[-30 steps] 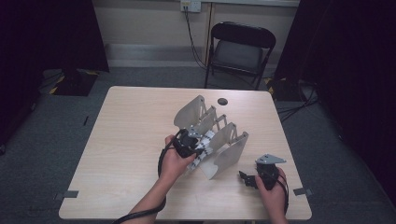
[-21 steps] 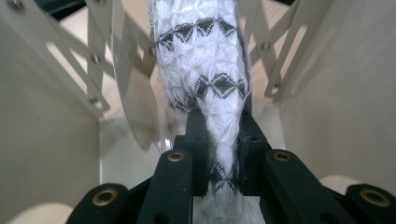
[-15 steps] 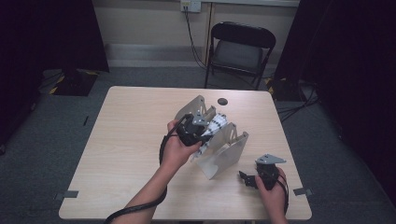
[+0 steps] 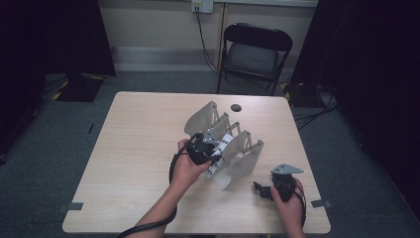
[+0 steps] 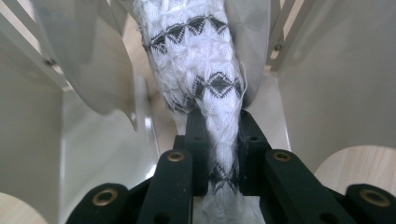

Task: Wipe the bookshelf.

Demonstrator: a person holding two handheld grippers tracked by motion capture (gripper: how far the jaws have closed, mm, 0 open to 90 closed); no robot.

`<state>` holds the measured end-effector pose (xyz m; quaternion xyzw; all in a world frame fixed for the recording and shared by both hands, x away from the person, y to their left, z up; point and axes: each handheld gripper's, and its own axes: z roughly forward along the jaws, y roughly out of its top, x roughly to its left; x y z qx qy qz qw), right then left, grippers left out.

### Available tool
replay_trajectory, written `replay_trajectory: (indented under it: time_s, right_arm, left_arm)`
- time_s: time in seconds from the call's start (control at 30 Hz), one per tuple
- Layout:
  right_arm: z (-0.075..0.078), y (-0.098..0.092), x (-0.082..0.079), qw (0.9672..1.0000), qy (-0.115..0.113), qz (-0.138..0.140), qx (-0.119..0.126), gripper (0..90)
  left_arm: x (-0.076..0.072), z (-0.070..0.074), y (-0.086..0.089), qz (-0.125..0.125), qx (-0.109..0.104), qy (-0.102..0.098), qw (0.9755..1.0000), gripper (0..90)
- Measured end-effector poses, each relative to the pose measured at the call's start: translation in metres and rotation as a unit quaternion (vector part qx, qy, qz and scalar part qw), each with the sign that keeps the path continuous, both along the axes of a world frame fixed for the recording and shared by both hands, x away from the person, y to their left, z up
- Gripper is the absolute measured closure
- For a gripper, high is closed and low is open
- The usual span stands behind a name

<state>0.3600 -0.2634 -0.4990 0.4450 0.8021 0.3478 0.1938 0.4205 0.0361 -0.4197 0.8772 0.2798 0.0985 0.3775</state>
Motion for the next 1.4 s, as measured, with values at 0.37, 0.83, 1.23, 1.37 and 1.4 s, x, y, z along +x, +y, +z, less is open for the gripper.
replay_trajectory:
  time_s: [0.37, 0.83, 1.23, 1.37, 1.4]
  right_arm:
    - [0.0, 0.0, 0.0, 1.0, 0.0, 0.0, 0.0, 12.3]
    - [0.0, 0.0, 0.0, 1.0, 0.0, 0.0, 0.0, 12.3]
    - [0.0, 0.0, 0.0, 1.0, -0.001, 0.001, -0.001, 12.4]
    - [0.0, 0.0, 0.0, 1.0, 0.0, 0.001, 0.0, 12.4]
    - [0.0, 0.0, 0.0, 1.0, 0.0, 0.001, 0.0, 12.4]
  left_arm:
    - [-0.005, -0.037, -0.002, 0.007, 0.016, 0.027, 0.9995, 78.4]
    - [-0.015, -0.043, 0.012, 0.033, 0.024, 0.027, 0.9988, 55.5]
    - [-0.02, -0.05, 0.012, 0.023, 0.053, 0.041, 0.9975, 75.8]
    - [-0.015, -0.033, 0.01, 0.009, 0.046, 0.02, 0.9987, 77.9]
    - [-0.014, -0.027, 0.009, 0.006, 0.045, 0.015, 0.9989, 77.8]
